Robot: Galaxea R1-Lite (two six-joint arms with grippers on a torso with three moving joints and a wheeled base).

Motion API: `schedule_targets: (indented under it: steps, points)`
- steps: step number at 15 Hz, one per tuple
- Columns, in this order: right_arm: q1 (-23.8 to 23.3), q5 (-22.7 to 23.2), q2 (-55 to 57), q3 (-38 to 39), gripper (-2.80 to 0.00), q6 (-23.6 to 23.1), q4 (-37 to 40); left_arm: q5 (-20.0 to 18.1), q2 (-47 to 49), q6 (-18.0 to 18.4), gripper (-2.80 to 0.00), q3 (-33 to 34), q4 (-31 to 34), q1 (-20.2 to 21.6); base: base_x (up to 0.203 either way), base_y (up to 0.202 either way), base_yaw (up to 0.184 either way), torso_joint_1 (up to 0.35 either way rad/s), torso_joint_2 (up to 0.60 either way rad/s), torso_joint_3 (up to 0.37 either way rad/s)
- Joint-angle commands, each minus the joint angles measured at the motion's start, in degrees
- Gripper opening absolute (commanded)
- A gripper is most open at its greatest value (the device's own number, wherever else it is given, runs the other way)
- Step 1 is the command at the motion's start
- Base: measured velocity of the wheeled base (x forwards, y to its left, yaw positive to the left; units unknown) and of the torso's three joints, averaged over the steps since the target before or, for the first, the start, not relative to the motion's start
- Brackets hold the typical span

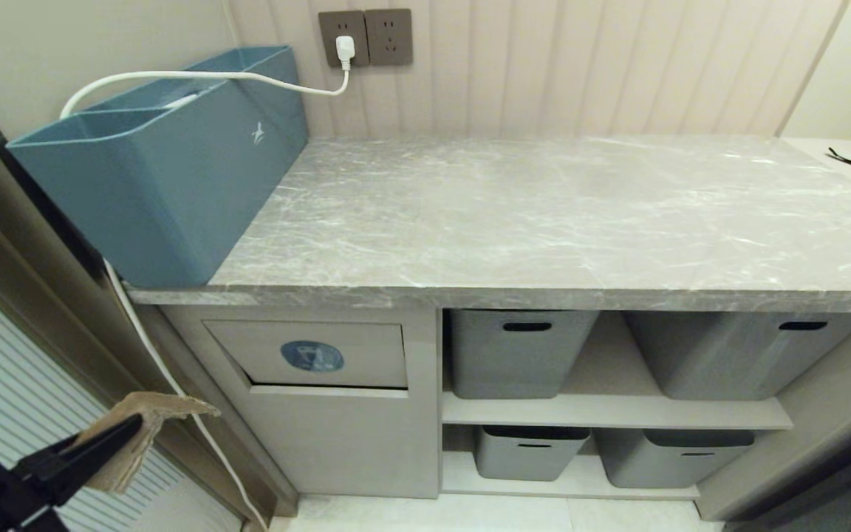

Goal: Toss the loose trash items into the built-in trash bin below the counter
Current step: Put the garbage in the trash can

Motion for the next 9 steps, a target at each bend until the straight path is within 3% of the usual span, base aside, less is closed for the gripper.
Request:
schedule_targets:
  steps: [1, 4, 9]
  points:
    - [0.02, 0.08, 0.43, 0.0, -2.8, 0.15, -0.01, -0.67, 5.25, -0.29, -2.8, -3.17, -0.56, 0.02, 0.0, 0.0, 0.0, -0.219, 0.51, 0.29]
    - [0.02, 0.08, 0.34, 0.0, -2.8, 0.07, -0.01, -0.9, 11.51, -1.72, -2.8, -8.35, -0.83, 0.08, 0.0, 0.0, 0.0, -0.209, 0.5, 0.288]
    - [0.02, -0.1, 0.34, 0.0, -2.8, 0.51, -0.01, -3.7, 19.22, -3.24, -2.8, -8.92, -1.04, -0.21, 0.0, 0.0, 0.0, -0.193, 0.48, 0.284]
